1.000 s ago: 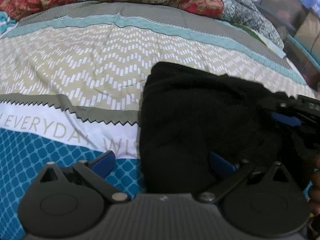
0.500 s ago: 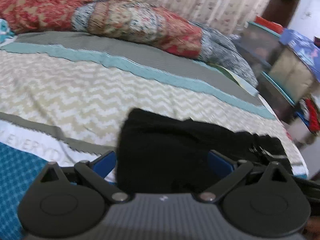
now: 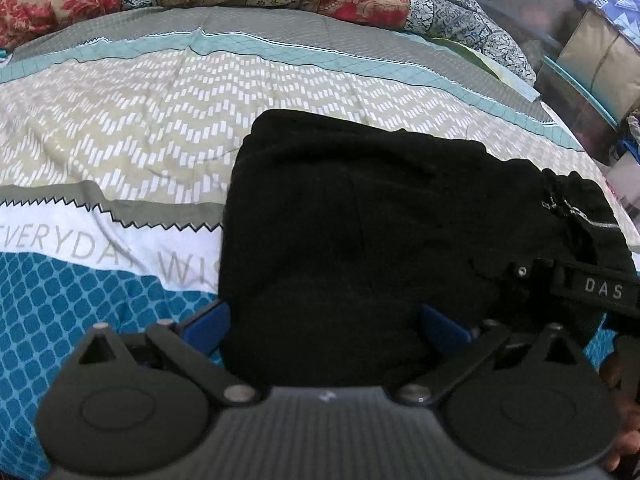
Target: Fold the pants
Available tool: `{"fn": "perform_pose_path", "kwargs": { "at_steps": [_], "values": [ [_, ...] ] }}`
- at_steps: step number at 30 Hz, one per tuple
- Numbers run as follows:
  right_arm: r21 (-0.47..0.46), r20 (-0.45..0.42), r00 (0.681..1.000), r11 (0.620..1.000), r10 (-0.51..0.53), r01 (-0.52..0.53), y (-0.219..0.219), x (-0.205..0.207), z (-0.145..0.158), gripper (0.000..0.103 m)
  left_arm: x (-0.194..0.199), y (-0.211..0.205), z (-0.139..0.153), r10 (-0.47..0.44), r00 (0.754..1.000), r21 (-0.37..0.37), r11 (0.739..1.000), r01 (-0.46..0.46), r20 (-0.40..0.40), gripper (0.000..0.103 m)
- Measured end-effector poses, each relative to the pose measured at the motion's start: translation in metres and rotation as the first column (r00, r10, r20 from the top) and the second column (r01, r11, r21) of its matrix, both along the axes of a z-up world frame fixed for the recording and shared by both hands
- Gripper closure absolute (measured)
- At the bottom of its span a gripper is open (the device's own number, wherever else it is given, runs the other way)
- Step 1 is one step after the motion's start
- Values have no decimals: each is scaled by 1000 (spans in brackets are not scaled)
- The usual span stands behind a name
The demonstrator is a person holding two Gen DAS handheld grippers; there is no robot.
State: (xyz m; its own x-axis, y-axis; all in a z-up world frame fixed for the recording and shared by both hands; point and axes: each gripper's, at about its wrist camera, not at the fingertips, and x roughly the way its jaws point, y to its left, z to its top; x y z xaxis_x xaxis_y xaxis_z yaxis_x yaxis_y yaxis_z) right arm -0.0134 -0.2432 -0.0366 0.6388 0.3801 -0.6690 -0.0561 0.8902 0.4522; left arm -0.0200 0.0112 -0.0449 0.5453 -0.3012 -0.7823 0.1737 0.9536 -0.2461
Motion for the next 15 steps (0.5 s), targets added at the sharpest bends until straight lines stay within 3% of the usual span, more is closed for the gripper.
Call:
{"fn": "perform_pose_path", "kwargs": {
  "at_steps": [15],
  "values": [
    [41,-8,1000,999,-9,9,-9,-1,-6,71,-4,1,0,-1,1000,6,1000,1,7,0]
  ]
}}
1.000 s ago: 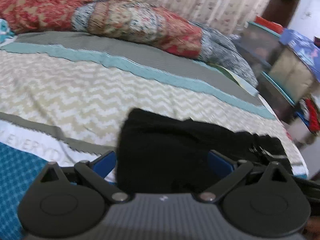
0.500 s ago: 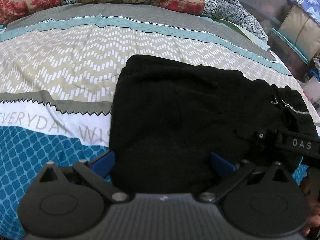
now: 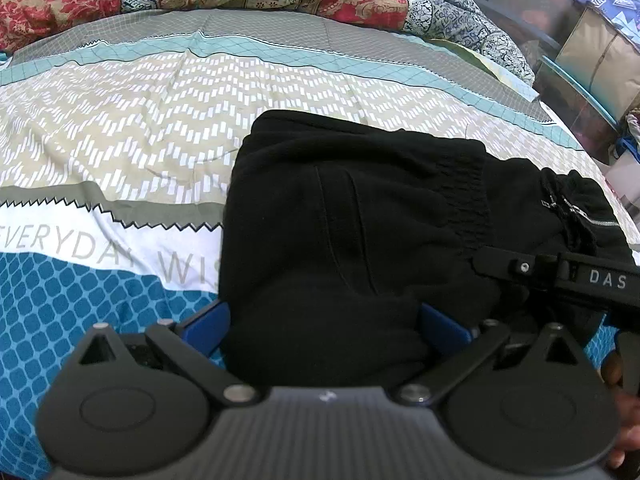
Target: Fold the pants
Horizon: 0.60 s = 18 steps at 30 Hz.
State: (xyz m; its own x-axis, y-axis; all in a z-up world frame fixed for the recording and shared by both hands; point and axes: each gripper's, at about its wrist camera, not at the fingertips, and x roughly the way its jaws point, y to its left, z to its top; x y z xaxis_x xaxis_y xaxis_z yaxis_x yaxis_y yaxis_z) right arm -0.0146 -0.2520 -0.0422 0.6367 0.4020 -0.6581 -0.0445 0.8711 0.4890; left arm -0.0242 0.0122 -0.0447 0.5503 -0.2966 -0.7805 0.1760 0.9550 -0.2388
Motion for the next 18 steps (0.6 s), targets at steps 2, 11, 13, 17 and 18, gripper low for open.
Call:
{"fn": "perform_pose_path", "kwargs": {
  "at_steps": [2,11,13,17,18],
  "values": [
    [-3,2,1000,1000,2,-2,0,0,0,71,0,0,0,0,1000,0,1000,0,0,0],
    [-58,102,995,998,6,0,8,-14,19,68,1,1,-3,9,1000,-1,1000,-9,-11,0],
    [-72,130,991,997,11,-1,7,-18,25,66,2,2,-3,9,1000,-1,1000,-9,-10,0],
    [-83,160,986,996,49,-36,9,-24,29,67,2,1,-3,10,1000,0,1000,-10,-9,0],
    [-97,150,987,994,64,-50,11,-24,26,67,2,1,-3,10,1000,1,1000,-10,-10,0]
  ]
}}
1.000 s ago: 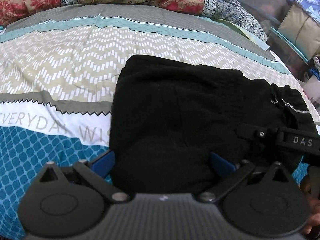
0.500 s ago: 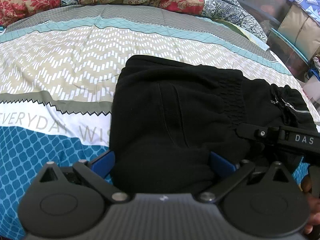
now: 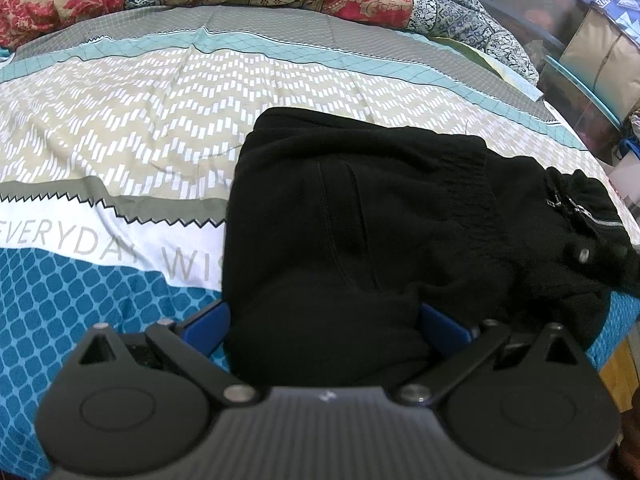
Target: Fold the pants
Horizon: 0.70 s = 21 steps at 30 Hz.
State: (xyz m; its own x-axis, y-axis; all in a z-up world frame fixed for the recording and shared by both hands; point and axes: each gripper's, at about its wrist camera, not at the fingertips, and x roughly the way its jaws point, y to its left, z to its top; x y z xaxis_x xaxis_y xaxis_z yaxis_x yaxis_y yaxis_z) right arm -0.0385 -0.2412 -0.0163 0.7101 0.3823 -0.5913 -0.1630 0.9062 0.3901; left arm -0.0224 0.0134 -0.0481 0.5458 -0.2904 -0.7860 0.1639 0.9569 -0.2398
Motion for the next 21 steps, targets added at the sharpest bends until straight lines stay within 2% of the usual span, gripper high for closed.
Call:
{"fn": "perform_pose_path", "kwargs": {
  "at_steps": [3,7,12,17,21],
  "values": [
    [-47,-90,996,999,-11,7,4,11,-20,68,0,0,-1,-2,1000,5,1000,2,0,0],
    [22,-142,989,999,-30,33,-6,21,-26,68,1,-1,0,-5,1000,6,1000,5,1,0],
    [69,-118,992,996,-42,50,-14,14,-15,64,1,15,17,19,1000,-68,998,-18,14,0],
    [110,-77,992,988,-98,107,-33,5,-2,63,-8,27,49,63,992,-90,994,-53,112,0],
    [118,-55,989,983,-138,144,-43,2,4,62,-5,22,63,49,989,-137,990,-29,142,0]
  ]
}}
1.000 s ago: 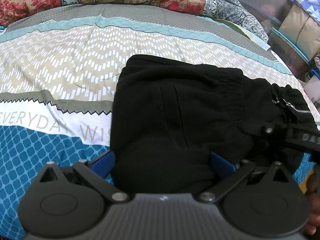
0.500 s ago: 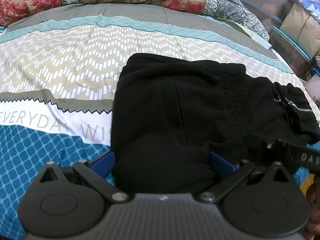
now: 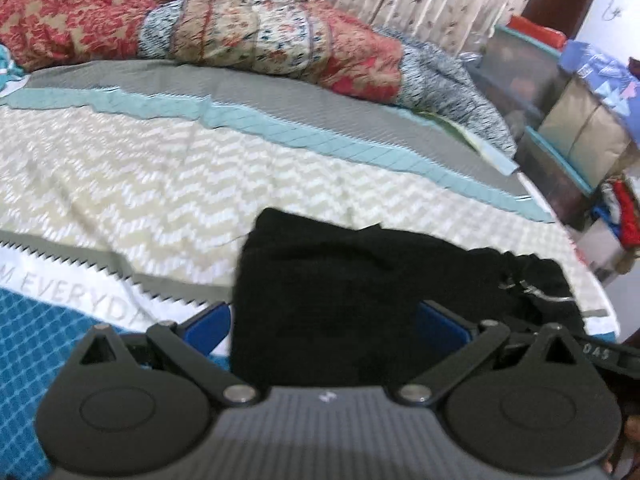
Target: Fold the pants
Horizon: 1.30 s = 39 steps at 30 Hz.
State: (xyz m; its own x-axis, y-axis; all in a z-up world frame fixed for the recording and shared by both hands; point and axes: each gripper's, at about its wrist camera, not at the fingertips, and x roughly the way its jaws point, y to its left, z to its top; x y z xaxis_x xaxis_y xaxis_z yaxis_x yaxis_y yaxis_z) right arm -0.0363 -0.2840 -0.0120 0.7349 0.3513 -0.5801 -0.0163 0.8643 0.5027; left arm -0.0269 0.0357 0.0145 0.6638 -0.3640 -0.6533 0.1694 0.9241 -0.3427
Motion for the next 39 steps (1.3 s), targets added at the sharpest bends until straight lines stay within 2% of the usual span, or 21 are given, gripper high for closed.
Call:
{"fn": "perform_pose_path", "kwargs": {
  "at_steps": [5,9,11,14,16,18,20,22,24,31,32,33,34,36,39],
  "values": [
    [-5,39,998,998,-56,56,-17,-10,9,63,4,-23,-10,-59,998,16,998,60,-28,4],
    [-16,68,989,991,-132,133,-41,-23,12,63,12,-37,-37,-92,988,32,995,97,-126,4],
    [-25,90,978,982,-187,190,-60,-29,13,63,16,-42,-49,-82,982,84,992,97,-172,4],
    [-33,119,944,949,-309,315,-93,-42,14,60,14,-43,-43,-99,983,92,989,114,-157,4],
    [-29,133,904,910,-406,413,-120,-51,12,54,13,-40,-31,-105,985,74,991,115,-136,4],
    [-17,147,860,868,-489,497,-144,-59,7,41,14,-38,-18,-98,990,62,993,105,-105,4],
    [-1,146,820,829,-554,560,-165,-62,0,37,15,-36,-6,-87,993,56,994,92,-80,4],
    [24,118,799,806,-590,592,-183,-60,-11,36,19,-36,5,-82,994,42,995,85,-70,3],
    [39,93,805,810,-586,585,-189,-51,-20,36,27,-41,12,-90,993,23,995,92,-74,3],
    [82,12,862,860,-507,504,-193,-15,-52,34,55,-83,28,-173,979,-19,985,172,-108,3],
    [86,2,873,870,-487,485,-190,-12,-52,39,60,-92,31,-191,975,-24,982,189,-110,3],
    [78,-4,887,884,-462,461,-185,-9,-49,67,62,-102,32,-206,972,-26,979,204,-111,3],
    [56,-9,895,893,-446,446,-178,-8,-43,79,65,-112,34,-225,968,-26,974,223,-111,3],
    [2,34,907,908,-420,420,-163,-9,-29,84,71,-135,39,-266,958,-18,964,266,-105,3],
    [-80,126,944,946,-305,316,-122,-15,-4,84,78,-168,45,-325,941,-2,945,327,-88,0]
  ]
}}
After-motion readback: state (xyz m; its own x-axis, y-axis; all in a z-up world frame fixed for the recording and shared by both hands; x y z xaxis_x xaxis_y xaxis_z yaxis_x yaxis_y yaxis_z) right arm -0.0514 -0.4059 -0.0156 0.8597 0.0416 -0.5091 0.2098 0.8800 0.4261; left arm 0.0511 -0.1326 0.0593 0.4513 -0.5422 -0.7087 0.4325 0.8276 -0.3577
